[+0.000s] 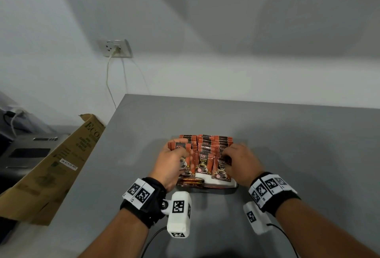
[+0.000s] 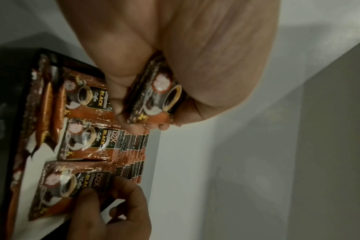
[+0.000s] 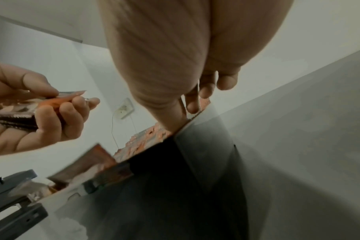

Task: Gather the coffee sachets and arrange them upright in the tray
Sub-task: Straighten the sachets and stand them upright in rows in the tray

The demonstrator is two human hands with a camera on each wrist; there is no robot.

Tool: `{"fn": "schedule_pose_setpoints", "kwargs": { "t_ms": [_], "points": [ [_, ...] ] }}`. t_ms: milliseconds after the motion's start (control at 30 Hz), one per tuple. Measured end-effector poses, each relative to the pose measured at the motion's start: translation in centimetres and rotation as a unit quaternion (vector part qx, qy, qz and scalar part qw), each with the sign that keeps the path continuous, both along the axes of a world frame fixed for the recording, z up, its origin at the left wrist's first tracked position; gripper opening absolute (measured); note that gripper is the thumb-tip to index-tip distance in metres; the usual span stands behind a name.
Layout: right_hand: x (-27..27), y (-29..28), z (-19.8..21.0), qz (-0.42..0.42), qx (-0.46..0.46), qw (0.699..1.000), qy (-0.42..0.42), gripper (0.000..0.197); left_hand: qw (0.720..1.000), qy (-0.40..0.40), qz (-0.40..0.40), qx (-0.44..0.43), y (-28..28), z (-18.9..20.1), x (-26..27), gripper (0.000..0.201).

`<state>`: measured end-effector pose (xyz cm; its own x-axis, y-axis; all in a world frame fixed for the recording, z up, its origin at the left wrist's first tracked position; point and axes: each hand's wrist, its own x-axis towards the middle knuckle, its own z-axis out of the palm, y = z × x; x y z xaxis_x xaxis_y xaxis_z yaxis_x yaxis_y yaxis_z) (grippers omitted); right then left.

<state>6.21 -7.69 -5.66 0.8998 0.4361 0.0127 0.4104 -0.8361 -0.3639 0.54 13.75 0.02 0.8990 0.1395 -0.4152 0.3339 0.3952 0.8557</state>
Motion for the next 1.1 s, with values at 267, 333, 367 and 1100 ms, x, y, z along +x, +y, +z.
{"fn": "schedule_pose_setpoints", "kwargs": {
  "t_ms": [267,333,367,1100],
  "points": [
    [-1.1,0.5,-0.1,0.084,-0.108,0.99,-0.018,0.008,0.999,-0.025,-0.039,0.007,-0.9,0.7,-0.5,0.039],
    [-1.0,0.5,-0.3,0.083,-0.128,0.988,-0.022,0.008,0.999,-0.013,-0.034,-0.008,-1.0,0.5,-0.5,0.043],
    [-0.9,0.4,-0.4,0.083,-0.132,0.988,-0.024,0.011,0.999,-0.003,-0.032,-0.011,-0.9,0.4,-0.4,0.042],
    [0.4,3.9,3.4,-0.025,0.112,0.984,0.136,0.016,0.991,0.023,0.035,0.128,1.8,-2.0,-0.4,0.029]
  ]
}}
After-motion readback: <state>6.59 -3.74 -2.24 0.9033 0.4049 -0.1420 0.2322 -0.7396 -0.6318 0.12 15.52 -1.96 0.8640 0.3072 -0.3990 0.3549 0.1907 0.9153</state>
